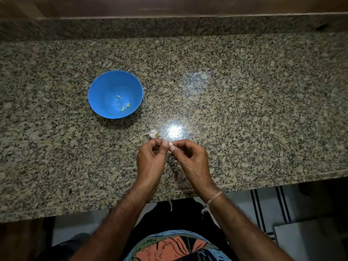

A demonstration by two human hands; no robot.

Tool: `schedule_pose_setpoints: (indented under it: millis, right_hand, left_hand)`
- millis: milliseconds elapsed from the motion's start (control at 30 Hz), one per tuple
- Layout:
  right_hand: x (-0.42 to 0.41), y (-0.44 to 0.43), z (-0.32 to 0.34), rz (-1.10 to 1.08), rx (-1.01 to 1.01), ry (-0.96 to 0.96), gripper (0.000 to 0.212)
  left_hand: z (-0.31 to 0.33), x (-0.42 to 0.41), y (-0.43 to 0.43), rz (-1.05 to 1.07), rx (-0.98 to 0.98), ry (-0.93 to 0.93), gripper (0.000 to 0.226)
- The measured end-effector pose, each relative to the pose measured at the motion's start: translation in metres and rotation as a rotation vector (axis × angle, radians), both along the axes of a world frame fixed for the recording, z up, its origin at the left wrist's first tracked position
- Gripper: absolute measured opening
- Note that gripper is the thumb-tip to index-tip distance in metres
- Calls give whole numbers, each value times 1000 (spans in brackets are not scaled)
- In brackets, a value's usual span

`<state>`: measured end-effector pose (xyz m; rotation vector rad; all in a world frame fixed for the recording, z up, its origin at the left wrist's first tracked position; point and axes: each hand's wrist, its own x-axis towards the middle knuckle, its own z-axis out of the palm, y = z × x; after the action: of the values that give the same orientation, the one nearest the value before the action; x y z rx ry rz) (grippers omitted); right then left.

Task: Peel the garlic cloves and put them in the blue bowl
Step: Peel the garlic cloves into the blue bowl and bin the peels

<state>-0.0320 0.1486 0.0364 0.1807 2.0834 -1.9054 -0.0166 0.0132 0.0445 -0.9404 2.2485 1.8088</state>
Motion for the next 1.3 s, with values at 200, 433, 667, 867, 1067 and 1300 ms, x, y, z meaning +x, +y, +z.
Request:
schedule_pose_setpoints:
  millis: [200, 433, 667, 867, 1067, 1300]
  right_hand:
    - [2, -1, 5, -24, -56, 1, 13]
    - [8, -2, 9, -68, -27, 40, 16]
    - [16, -2, 15, -32, -30, 45, 18]
    - [23, -8, 19, -34, -9, 70, 19]
    - [27, -10, 27, -40, -117, -21, 21]
    - [32, -8, 30, -146, -371, -257, 20]
  left_hand:
    - [5, 3, -3, -101, -99, 22, 19]
    - [15, 10, -3, -59, 23, 34, 26]
    - [19, 13, -5, -12, 252, -30, 21]
    - [22, 22, -4, 79, 338, -12, 13]
    - [14, 26, -2, -21, 177, 34, 24]
    - [6, 28, -2, -59, 59, 54, 25]
